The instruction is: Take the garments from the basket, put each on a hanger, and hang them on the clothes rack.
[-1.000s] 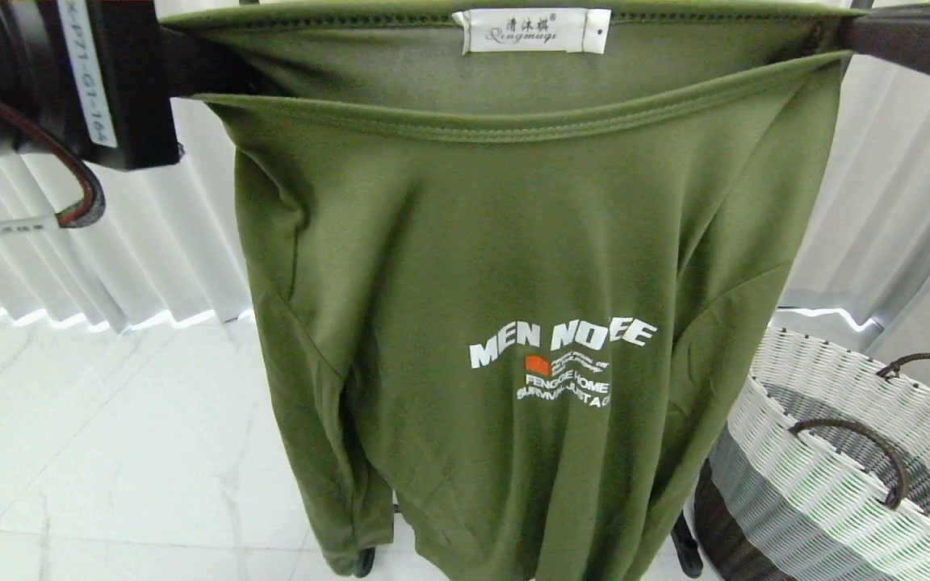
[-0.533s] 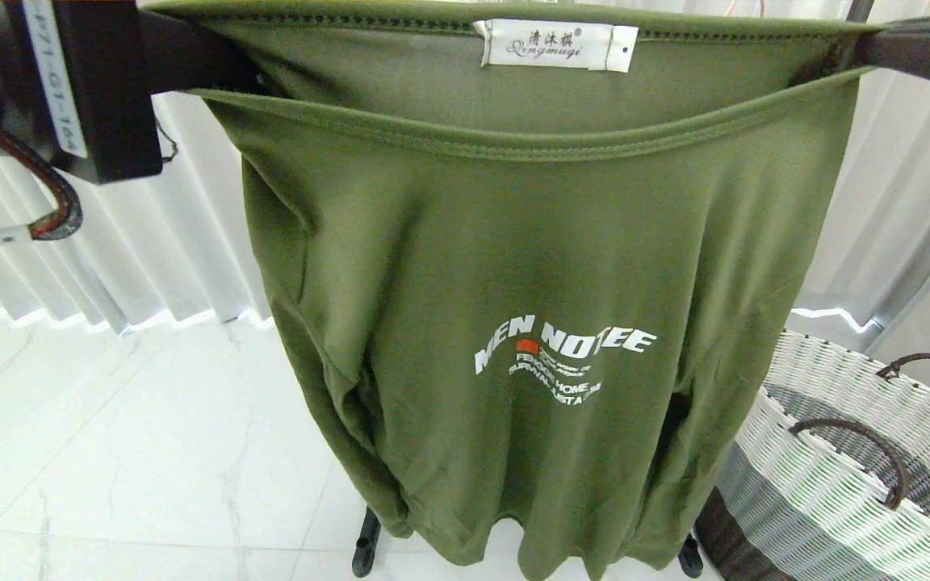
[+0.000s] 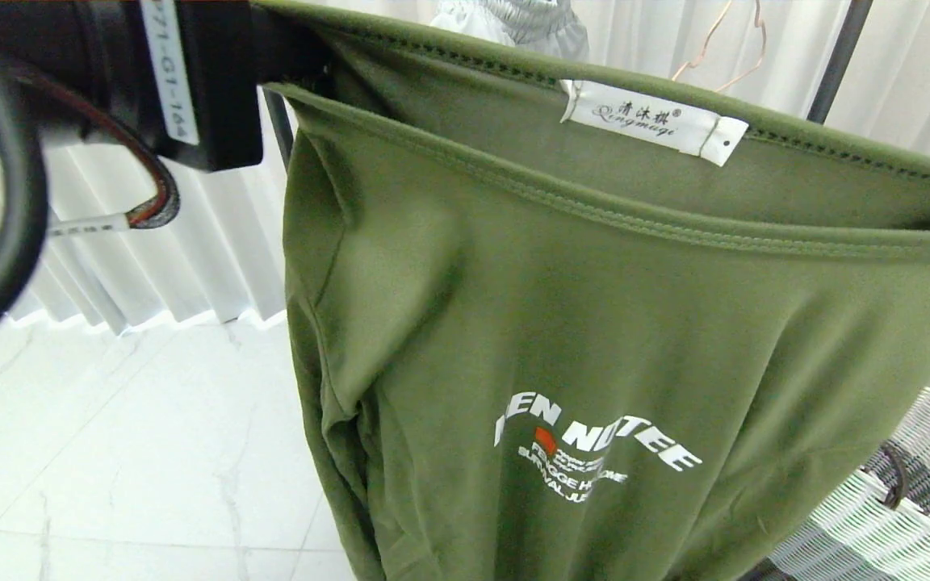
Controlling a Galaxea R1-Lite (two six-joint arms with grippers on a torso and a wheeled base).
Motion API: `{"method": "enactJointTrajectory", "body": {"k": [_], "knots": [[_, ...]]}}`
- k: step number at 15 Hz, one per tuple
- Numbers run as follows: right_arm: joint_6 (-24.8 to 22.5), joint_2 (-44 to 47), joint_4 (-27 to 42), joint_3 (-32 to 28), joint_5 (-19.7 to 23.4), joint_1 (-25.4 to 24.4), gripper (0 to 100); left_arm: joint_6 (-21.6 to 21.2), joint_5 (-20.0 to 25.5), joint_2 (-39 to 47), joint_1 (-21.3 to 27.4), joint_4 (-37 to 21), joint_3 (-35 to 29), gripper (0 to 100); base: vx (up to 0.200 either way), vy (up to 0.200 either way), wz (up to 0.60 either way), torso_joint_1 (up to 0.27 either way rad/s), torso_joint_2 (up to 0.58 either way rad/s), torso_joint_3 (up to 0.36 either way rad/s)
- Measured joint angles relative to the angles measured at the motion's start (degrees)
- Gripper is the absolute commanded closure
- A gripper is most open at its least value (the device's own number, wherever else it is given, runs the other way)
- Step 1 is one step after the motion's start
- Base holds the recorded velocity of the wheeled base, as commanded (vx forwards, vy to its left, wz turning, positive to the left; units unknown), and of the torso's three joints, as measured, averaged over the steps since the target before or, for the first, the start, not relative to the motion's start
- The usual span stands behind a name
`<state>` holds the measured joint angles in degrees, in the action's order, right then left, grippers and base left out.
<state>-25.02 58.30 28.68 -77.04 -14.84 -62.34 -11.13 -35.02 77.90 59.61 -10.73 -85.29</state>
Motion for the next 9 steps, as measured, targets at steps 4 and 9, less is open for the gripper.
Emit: {"method": "enactJointTrajectory", "body": {"k": [4,9], "knots": [[-0.44,-0.33,0.29,0.69,0.0,-4.39,100,-0.22,-0.34,1.93,0.12,0.99,-0.4,100,0.0,0.0,0.0,0.0,0.0,0.0],[-0.46,-0.44,-0.11,0.59,-1.26,-3.54,100,-0.04,-0.96,0.95,0.23,0.3,0.21,100,0.0,0.0,0.0,0.0,0.0,0.0]]}}
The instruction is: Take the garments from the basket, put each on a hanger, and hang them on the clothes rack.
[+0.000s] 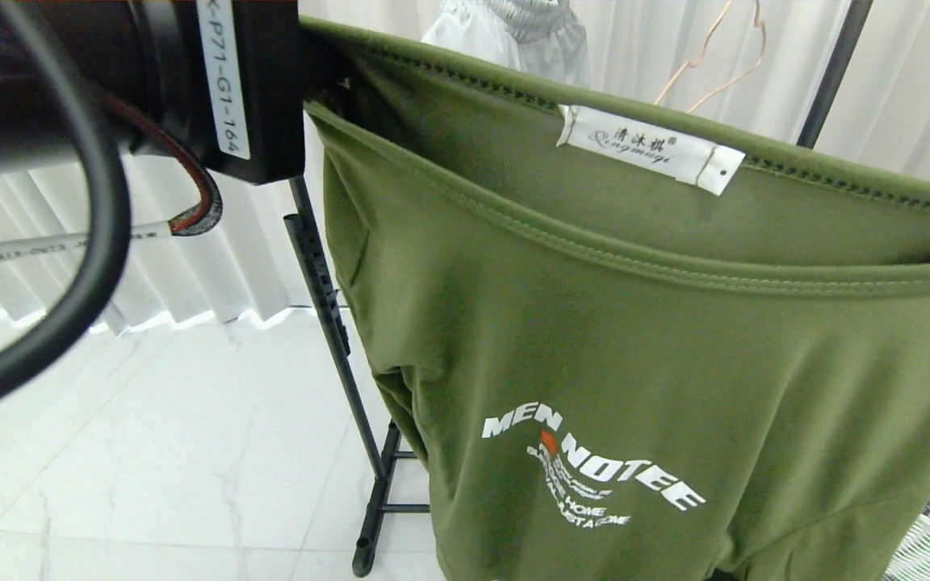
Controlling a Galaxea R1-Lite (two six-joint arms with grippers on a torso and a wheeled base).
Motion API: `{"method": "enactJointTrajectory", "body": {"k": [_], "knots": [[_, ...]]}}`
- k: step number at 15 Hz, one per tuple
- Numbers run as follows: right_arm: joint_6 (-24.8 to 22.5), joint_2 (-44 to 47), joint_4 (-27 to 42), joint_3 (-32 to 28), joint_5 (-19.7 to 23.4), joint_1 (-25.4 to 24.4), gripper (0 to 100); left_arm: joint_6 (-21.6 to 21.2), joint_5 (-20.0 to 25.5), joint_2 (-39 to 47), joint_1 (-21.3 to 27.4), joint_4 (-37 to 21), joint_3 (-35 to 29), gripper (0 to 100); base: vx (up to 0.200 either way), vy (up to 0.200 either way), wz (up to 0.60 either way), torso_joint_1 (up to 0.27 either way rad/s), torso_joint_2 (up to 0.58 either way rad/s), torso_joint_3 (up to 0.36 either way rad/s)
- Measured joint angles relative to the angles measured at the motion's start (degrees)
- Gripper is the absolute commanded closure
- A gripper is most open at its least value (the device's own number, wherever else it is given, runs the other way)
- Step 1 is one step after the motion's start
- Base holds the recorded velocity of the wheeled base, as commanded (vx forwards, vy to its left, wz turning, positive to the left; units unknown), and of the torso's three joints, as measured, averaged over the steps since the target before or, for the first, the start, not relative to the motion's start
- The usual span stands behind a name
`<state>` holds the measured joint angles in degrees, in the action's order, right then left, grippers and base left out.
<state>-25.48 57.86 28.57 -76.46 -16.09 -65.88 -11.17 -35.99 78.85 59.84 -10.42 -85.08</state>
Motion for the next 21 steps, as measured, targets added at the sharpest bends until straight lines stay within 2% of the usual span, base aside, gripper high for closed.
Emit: {"method": "enactJointTrajectory", "body": {"k": [3,5,7,11,15,21], "knots": [[0.02,0.35,-4.06,-0.28,-3.47,4.74,100,0.24,0.07,-2.67,0.02,-4.41,0.21,100,0.0,0.0,0.0,0.0,0.0,0.0],[0.06,1.79,-10.62,-0.38,-3.25,8.52,100,0.72,0.16,-5.17,0.02,-7.63,1.17,100,0.0,0.0,0.0,0.0,0.0,0.0],[0.06,4.63,-17.52,-0.38,-3.19,10.29,100,0.85,0.09,-7.55,0.71,-8.11,3.07,100,0.0,0.0,0.0,0.0,0.0,0.0],[-1.28,12.12,-30.98,-2.15,-3.54,10.89,100,0.88,-0.09,-11.4,7.38,-11.33,5.29,100,0.0,0.0,0.0,0.0,0.0,0.0],[-3.74,16.45,-32.59,-4.77,-3.8,10.81,100,-1.56,-0.13,-14.68,12.46,-11.67,10.0,100,0.0,0.0,0.0,0.0,0.0,0.0],[-4.02,16.59,-32.07,-5.13,-4.44,11.0,100,-1.77,-0.17,-15.84,13.03,-11.56,10.13,100,0.0,0.0,0.0,0.0,0.0,0.0]]}}
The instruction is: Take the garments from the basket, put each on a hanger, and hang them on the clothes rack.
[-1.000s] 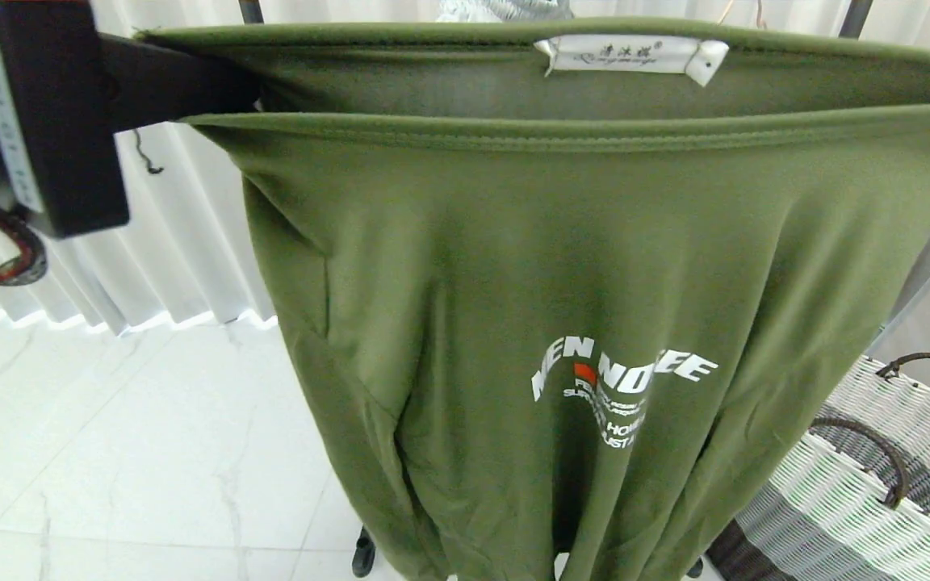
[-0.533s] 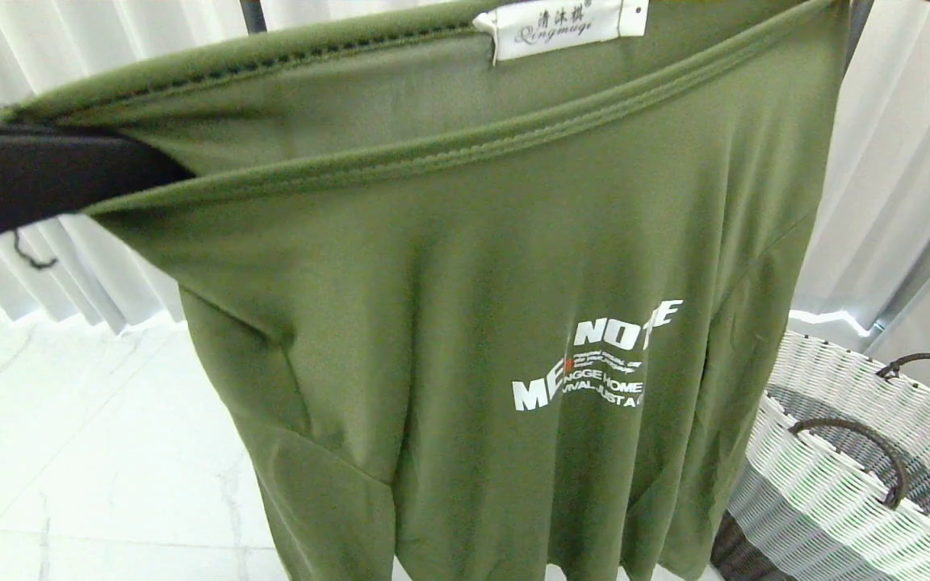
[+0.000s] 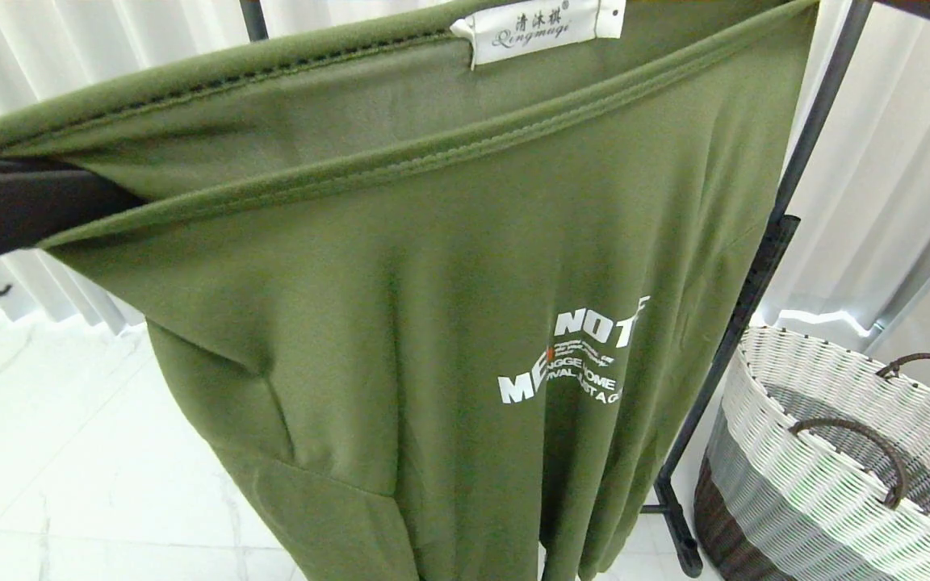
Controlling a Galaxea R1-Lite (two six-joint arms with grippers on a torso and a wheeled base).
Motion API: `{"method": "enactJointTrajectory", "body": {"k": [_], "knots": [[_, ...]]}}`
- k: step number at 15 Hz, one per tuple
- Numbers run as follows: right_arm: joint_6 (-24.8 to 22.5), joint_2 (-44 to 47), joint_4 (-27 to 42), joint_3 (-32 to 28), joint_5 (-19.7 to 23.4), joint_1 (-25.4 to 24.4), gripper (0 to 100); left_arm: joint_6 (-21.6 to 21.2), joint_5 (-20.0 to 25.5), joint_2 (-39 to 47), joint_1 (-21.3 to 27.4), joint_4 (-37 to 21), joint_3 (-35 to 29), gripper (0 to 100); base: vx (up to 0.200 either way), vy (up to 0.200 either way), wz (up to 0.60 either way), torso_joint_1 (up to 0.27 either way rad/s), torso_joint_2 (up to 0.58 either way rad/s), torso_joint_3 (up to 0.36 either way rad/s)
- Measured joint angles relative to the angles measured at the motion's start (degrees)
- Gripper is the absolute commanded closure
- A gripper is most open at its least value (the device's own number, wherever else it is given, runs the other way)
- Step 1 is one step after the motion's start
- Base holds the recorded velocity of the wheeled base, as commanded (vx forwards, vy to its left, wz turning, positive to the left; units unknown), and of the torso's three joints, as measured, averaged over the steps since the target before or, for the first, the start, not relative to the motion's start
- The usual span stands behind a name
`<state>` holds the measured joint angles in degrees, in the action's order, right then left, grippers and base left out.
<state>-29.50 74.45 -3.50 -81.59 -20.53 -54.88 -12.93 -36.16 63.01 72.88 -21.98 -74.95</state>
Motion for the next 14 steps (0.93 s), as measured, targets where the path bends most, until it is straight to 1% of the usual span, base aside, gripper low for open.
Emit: {"method": "enactJointTrajectory", "body": {"k": [3,4,5,6,7,10,14], "knots": [[0.09,-0.39,3.17,-3.06,-1.23,0.91,100,-0.15,-0.49,1.15,-1.6,0.34,-2.95,100,0.0,0.0,0.0,0.0,0.0,0.0],[0.22,-0.77,6.4,-3.85,-1.28,1.28,100,-0.09,-0.54,1.79,-2.71,0.33,-3.96,100,0.0,0.0,0.0,0.0,0.0,0.0],[0.66,-1.62,11.0,-4.18,-1.3,1.61,100,0.16,-0.57,2.74,-5.22,0.37,-5.18,100,0.0,0.0,0.0,0.0,0.0,0.0],[1.39,-2.54,12.67,-3.85,-1.26,1.8,100,0.45,-0.57,3.72,-7.56,0.66,-6.01,100,0.0,0.0,0.0,0.0,0.0,0.0],[2.16,-3.54,14.14,-2.56,-1.28,1.9,100,0.6,-0.55,4.44,-8.91,0.72,-6.25,100,0.0,0.0,0.0,0.0,0.0,0.0],[2.68,-5.92,14.41,1.79,-1.41,0.95,100,0.68,-0.71,5.69,-10.06,0.77,-5.03,100,0.0,0.0,0.0,0.0,0.0,0.0],[2.82,-6.12,14.38,2.54,-1.48,0.09,100,0.16,-0.73,6.96,-10.14,2.83,-5.64,100,0.0,0.0,0.0,0.0,0.0,0.0]]}}
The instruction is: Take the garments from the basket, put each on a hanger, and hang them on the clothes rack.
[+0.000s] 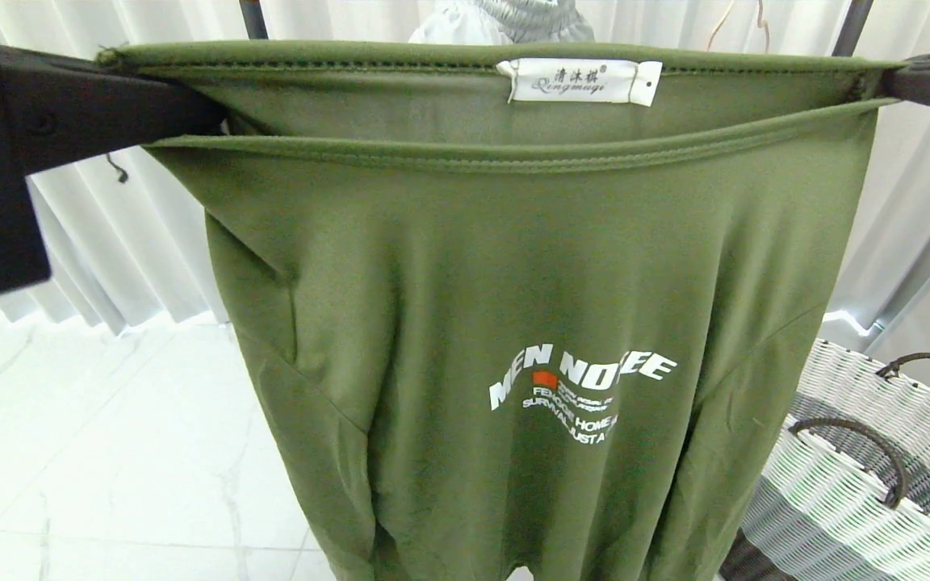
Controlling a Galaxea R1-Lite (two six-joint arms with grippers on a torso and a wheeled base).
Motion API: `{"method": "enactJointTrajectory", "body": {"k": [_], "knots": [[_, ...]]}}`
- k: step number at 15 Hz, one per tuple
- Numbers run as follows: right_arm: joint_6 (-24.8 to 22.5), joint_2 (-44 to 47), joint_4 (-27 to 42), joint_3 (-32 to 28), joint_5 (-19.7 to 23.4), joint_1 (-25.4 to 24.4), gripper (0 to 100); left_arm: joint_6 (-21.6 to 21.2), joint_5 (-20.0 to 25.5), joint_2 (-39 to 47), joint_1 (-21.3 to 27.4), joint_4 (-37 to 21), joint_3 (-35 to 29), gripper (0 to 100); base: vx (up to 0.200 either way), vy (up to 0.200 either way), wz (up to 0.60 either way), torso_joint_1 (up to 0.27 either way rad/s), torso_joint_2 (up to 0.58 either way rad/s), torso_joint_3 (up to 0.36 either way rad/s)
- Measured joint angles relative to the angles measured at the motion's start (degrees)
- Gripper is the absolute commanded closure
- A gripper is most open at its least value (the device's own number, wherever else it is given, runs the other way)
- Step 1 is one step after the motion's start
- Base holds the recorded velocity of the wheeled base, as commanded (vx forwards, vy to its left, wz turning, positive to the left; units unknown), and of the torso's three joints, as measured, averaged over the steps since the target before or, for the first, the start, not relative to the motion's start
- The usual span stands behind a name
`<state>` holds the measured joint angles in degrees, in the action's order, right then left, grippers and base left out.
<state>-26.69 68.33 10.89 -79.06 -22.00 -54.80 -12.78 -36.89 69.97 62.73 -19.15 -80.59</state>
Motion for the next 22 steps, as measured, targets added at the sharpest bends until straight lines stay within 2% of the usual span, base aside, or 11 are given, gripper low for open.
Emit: {"method": "enactJointTrajectory", "body": {"k": [1,2,8,11,14,17,19,22], "knots": [[0.0,0.0,0.04,0.06,-0.07,-0.05,100,-0.02,0.0,0.15,-0.02,0.02,-0.06,100,0.0,0.0,0.0,0.0,0.0,0.0],[0.0,-0.02,0.13,0.09,-0.07,-0.07,0,-0.05,0.02,0.26,-0.06,0.05,-0.09,100,0.0,0.0,0.0,0.0,0.0,0.0],[-0.11,-1.22,-0.05,2.74,0.22,-0.83,0,-0.05,-0.22,0.45,-0.28,0.24,-0.06,100,0.0,0.0,0.0,0.0,0.0,0.0],[-0.05,-3.64,-0.09,5.91,0.77,-3.5,0,-0.05,-2.0,0.39,-1.74,0.24,0.63,100,0.0,0.0,0.0,0.0,0.0,0.0],[0.22,-7.0,-0.11,9.52,1.89,-9.45,0,0.02,-2.71,0.37,-4.46,0.22,2.34,100,0.0,0.0,0.0,0.0,0.0,0.0],[0.24,-8.9,-0.35,10.95,1.37,-9.84,0,-0.06,-2.79,0.15,-4.89,0.22,3.69,100,0.0,0.0,0.0,0.0,0.0,0.0],[0.2,-9.64,-0.11,12.11,-0.07,-5.49,0,-0.24,-2.96,-0.52,-6.01,0.24,4.38,100,0.0,0.0,0.0,0.0,0.0,0.0],[-0.27,-10.84,0.04,16.43,-3.41,11.82,0,-0.55,-2.71,-2.5,-10.73,0.27,5.86,100,0.0,0.0,0.0,0.0,0.0,0.0]]}}
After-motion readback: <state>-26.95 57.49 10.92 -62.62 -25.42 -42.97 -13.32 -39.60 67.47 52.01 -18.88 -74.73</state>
